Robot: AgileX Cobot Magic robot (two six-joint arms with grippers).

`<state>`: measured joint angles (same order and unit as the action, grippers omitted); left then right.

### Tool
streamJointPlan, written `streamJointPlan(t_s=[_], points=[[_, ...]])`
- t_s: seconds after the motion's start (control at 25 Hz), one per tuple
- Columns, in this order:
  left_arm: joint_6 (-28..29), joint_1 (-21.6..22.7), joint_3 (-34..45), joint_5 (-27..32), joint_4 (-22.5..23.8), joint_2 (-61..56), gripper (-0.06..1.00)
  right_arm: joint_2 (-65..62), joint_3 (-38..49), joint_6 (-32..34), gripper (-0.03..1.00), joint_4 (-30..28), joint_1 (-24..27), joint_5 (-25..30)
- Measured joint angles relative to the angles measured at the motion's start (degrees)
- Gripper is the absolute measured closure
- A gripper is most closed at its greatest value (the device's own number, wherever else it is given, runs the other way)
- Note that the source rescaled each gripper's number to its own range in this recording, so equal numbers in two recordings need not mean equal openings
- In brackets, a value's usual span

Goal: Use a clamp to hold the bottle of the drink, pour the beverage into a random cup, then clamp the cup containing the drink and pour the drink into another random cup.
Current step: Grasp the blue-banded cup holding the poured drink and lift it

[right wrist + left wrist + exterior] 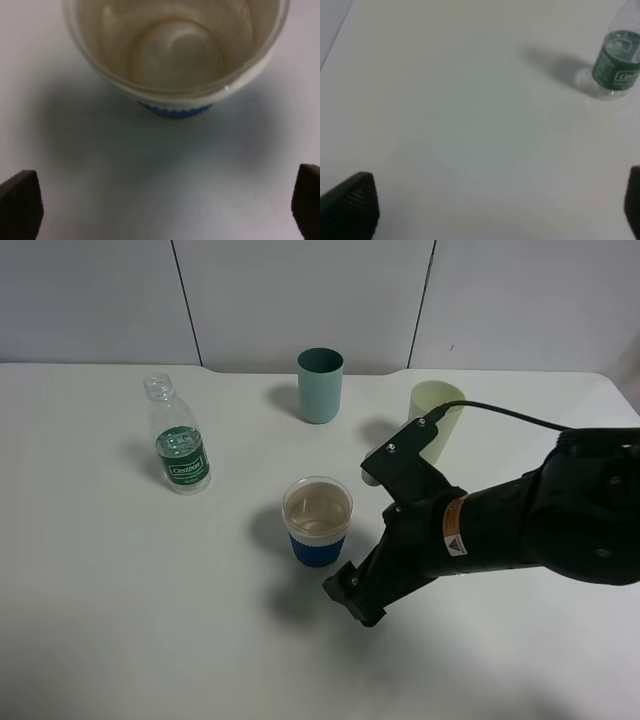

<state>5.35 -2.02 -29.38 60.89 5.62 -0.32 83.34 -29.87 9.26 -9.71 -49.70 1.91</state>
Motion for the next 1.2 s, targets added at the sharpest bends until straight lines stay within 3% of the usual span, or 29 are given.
streamJointPlan(t_s=[0.36,0.48,0.8,1.04,1.2], points=[[0.00,0.00,0.00,0.00,0.00,0.00,-0.06,10.70,0.00,-0.17,-0.03,2.65,1.97,-6.68],[0.00,0.00,0.00,0.00,0.00,0.00,-0.06,12.20,0.00,-2.50,-0.03,2.59,2.10,-12.38],[0.00,0.00,0.00,0.00,0.00,0.00,-0.06,14.59,-0.04,-5.98,-0.03,2.64,2.16,-15.96],[0.00,0.00,0.00,0.00,0.00,0.00,-0.06,18.98,-0.11,-11.95,-0.03,2.90,2.16,-22.18],[0.00,0.00,0.00,0.00,0.00,0.00,-0.06,21.57,-0.11,-17.56,-0.03,6.45,2.16,-25.57]])
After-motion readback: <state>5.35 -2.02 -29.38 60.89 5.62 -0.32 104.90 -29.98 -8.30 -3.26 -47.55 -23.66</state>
